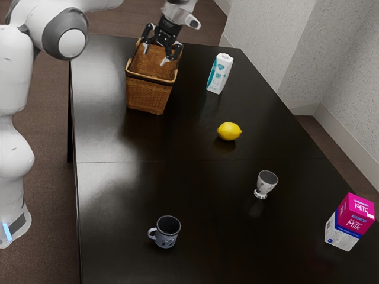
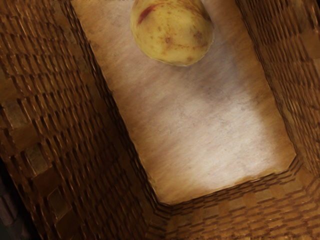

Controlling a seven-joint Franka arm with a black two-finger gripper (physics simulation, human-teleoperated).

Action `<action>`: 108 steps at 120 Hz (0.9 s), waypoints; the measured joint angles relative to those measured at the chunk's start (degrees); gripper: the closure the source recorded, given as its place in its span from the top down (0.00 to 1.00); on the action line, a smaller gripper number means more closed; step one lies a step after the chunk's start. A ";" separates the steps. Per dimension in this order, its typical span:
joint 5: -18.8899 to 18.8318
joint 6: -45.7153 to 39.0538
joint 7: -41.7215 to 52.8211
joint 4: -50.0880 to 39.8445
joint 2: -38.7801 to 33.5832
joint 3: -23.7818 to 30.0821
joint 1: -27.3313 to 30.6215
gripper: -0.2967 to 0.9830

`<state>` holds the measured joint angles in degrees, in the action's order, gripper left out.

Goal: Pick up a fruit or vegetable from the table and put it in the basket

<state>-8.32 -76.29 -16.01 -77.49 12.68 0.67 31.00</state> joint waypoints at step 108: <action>-0.25 -12.41 10.69 -4.46 -6.91 -8.58 -38.92 0.77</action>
<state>-8.57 -88.69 -5.31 -81.94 5.77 -7.91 -7.92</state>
